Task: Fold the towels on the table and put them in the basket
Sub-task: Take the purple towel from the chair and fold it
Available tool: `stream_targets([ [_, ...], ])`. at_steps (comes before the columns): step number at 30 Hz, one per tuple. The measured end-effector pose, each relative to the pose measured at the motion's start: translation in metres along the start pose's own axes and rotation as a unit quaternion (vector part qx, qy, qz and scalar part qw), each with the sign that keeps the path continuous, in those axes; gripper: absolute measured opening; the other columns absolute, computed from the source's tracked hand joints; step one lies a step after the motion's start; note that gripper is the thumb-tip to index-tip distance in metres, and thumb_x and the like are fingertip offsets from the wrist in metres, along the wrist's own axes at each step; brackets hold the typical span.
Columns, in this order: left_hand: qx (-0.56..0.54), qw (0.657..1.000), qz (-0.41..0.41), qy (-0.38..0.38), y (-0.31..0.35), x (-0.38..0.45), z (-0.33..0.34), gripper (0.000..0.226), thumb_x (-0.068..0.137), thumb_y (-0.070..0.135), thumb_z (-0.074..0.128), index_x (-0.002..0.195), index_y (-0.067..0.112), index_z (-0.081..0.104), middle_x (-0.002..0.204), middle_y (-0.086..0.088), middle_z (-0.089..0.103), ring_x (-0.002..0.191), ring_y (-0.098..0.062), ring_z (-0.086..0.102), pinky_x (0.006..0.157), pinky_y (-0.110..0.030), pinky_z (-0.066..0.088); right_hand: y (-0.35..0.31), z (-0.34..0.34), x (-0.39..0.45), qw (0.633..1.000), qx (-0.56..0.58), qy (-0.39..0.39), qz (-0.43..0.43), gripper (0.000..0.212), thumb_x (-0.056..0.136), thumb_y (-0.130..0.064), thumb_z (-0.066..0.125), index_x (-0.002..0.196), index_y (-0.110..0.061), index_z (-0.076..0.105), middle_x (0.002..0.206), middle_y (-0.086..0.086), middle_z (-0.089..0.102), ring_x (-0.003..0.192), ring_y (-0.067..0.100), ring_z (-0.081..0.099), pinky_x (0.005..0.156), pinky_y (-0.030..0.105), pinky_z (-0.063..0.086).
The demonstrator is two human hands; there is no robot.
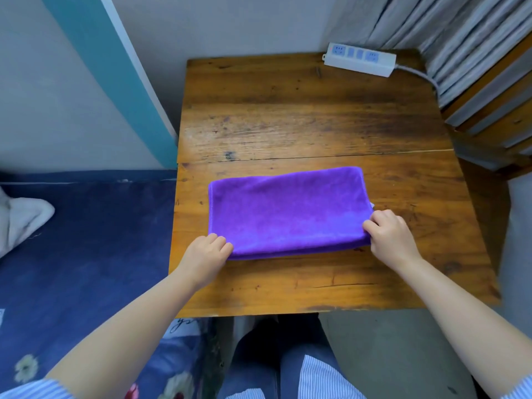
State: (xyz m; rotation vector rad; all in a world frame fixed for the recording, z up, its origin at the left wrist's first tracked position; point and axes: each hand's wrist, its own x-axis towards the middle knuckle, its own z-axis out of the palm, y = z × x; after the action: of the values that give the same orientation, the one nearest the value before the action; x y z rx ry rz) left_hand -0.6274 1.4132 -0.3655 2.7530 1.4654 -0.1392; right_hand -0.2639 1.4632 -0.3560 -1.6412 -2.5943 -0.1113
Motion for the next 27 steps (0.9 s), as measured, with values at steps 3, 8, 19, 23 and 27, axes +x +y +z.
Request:
stream_targets([
  [3, 0.010, 1.000, -0.003, -0.015, 0.003, 0.000, 0.009, 0.045, 0.025, 0.001, 0.085, 0.054, 0.012, 0.051, 0.045, -0.003, 0.048, 0.036, -0.022, 0.047, 0.033, -0.020, 0.028, 0.000, 0.013, -0.005, 1.000, 0.010, 0.004, 0.008, 0.031, 0.035, 0.019, 0.073, 0.054, 0.000, 0.057, 0.055, 0.014, 0.054, 0.048, 0.033, 0.053, 0.043, 0.032, 0.044],
  [8, -0.013, 0.999, -0.028, 0.016, 0.004, -0.004, 0.031, 0.022, 0.049, -0.001, 0.065, 0.062, 0.012, 0.051, 0.050, -0.004, 0.053, 0.041, -0.022, 0.051, 0.035, -0.020, 0.034, -0.001, 0.032, -0.018, 0.999, 0.032, 0.034, 0.005, 0.012, 0.057, 0.008, 0.049, 0.055, -0.001, 0.056, 0.056, 0.013, 0.055, 0.049, 0.033, 0.055, 0.046, 0.032, 0.046],
  [19, -0.102, 0.977, -0.151, 0.107, 0.012, 0.017, 0.021, 0.030, 0.077, 0.021, 0.041, 0.070, 0.006, 0.066, 0.070, -0.008, 0.064, 0.074, -0.019, 0.042, 0.060, -0.029, 0.035, -0.018, 0.025, -0.021, 0.992, 0.059, 0.046, 0.102, 0.028, 0.066, -0.011, 0.036, 0.060, -0.004, 0.063, 0.067, 0.011, 0.063, 0.068, 0.031, 0.062, 0.073, 0.034, 0.030],
  [23, -0.137, 0.962, -0.215, 0.091, 0.010, 0.078, 0.009, 0.039, 0.081, 0.019, 0.039, 0.096, -0.003, 0.068, 0.103, -0.022, 0.068, 0.100, -0.036, 0.064, 0.075, -0.044, 0.055, -0.066, 0.025, 0.045, 0.991, 0.104, 0.059, 0.063, 0.037, 0.069, -0.015, 0.039, 0.084, -0.003, 0.070, 0.093, 0.017, 0.070, 0.096, 0.030, 0.063, 0.087, 0.042, 0.048],
  [27, -0.167, 0.945, -0.280, -0.024, 0.008, 0.111, 0.013, 0.056, 0.086, 0.031, 0.027, 0.122, 0.001, 0.058, 0.133, -0.022, 0.052, 0.126, -0.040, 0.047, 0.097, -0.056, 0.040, -0.107, 0.036, 0.105, 0.988, 0.092, -0.113, 0.042, 0.048, 0.073, -0.026, 0.036, 0.103, -0.010, 0.070, 0.113, 0.009, 0.068, 0.106, 0.029, 0.064, 0.082, 0.055, 0.049],
])
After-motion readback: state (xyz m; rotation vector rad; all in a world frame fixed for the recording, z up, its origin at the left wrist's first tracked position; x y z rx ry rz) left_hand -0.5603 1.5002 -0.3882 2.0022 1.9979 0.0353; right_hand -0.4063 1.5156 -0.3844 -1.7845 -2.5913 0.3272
